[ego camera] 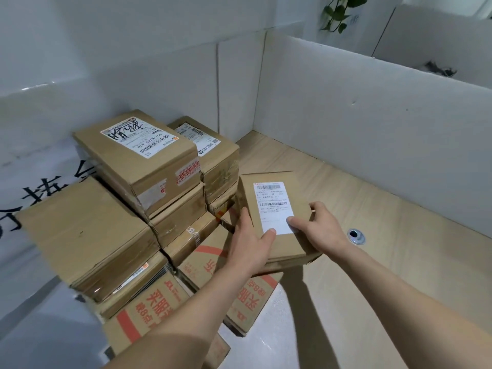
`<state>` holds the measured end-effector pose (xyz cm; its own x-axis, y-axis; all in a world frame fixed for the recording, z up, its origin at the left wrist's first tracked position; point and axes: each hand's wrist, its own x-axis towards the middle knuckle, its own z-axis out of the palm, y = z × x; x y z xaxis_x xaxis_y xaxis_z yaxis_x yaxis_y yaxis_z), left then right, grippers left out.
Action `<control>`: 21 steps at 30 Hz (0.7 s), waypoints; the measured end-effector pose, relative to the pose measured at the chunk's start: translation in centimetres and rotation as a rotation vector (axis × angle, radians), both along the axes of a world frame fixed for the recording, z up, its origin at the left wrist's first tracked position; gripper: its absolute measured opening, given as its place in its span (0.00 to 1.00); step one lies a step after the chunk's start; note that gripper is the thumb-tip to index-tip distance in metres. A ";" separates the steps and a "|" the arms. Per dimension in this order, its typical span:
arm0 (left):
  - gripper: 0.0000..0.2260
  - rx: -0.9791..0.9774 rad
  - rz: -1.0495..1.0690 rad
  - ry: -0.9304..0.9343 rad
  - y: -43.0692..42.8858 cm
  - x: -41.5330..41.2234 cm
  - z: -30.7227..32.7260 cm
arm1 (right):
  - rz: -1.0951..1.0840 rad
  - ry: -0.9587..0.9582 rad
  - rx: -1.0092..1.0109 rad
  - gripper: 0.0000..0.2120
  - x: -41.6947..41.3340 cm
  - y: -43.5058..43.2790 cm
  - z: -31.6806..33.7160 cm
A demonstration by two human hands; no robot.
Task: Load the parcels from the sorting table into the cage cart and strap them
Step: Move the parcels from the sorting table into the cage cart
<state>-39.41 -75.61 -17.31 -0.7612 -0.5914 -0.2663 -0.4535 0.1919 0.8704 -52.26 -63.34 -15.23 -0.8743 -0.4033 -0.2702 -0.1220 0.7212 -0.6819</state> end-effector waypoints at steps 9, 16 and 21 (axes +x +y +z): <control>0.39 -0.297 0.105 0.223 4.9 6.7 8.0 | 0.108 0.380 -0.377 0.35 6.3 4.6 7.1; 0.36 -0.525 0.316 0.410 9.7 16.4 15.8 | 0.341 0.588 -0.541 0.42 13.9 7.0 14.2; 0.32 -0.590 0.502 0.477 12.4 24.3 18.9 | 0.521 0.649 -0.651 0.39 20.5 7.3 17.3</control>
